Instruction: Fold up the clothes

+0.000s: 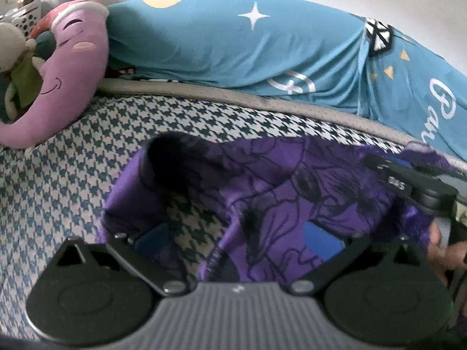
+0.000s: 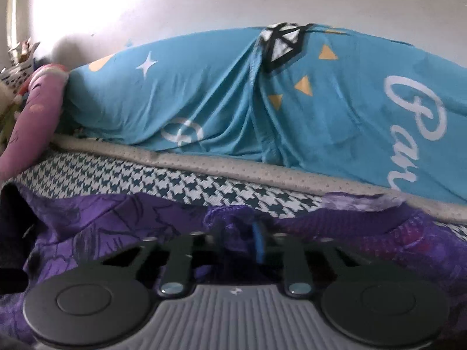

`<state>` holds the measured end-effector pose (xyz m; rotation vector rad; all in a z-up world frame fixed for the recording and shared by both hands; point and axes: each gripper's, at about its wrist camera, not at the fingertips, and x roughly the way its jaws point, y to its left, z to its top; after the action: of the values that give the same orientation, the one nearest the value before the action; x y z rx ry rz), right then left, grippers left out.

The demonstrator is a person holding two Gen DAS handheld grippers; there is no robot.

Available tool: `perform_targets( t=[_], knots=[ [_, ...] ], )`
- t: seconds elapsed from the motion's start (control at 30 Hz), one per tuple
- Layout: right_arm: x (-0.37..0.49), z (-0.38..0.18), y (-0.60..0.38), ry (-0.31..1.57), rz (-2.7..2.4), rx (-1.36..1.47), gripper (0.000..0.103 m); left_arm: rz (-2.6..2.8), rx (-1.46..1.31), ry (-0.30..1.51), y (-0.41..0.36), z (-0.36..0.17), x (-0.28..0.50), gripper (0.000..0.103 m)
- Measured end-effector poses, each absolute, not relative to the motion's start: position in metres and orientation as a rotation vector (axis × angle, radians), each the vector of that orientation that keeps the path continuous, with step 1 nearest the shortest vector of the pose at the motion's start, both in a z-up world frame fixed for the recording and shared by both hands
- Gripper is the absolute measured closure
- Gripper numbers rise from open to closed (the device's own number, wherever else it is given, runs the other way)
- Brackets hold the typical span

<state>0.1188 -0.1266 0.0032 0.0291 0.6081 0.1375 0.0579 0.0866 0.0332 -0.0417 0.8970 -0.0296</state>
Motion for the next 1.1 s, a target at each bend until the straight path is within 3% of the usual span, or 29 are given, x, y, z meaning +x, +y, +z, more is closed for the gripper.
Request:
perform_targets(
  t=[0.3,0.57,1.1],
  knots=[
    [0.057,0.026,-0.103,0.54,0.149,-0.069,0.088,0.002,-0.085,0.88,0.1,0.04,0.06,0.0],
    [0.006,0.021,-0.088,0.613,0.214,-0.124,0.089,-0.027,-0.088,0.877,0.095,0.039,0.057,0.0],
    [0.0,0.007,-0.097,0.714,0.181,0.041,0.089,-0.072,-0.103,0.894,0.06,0.015,0.069,0.0]
  ],
)
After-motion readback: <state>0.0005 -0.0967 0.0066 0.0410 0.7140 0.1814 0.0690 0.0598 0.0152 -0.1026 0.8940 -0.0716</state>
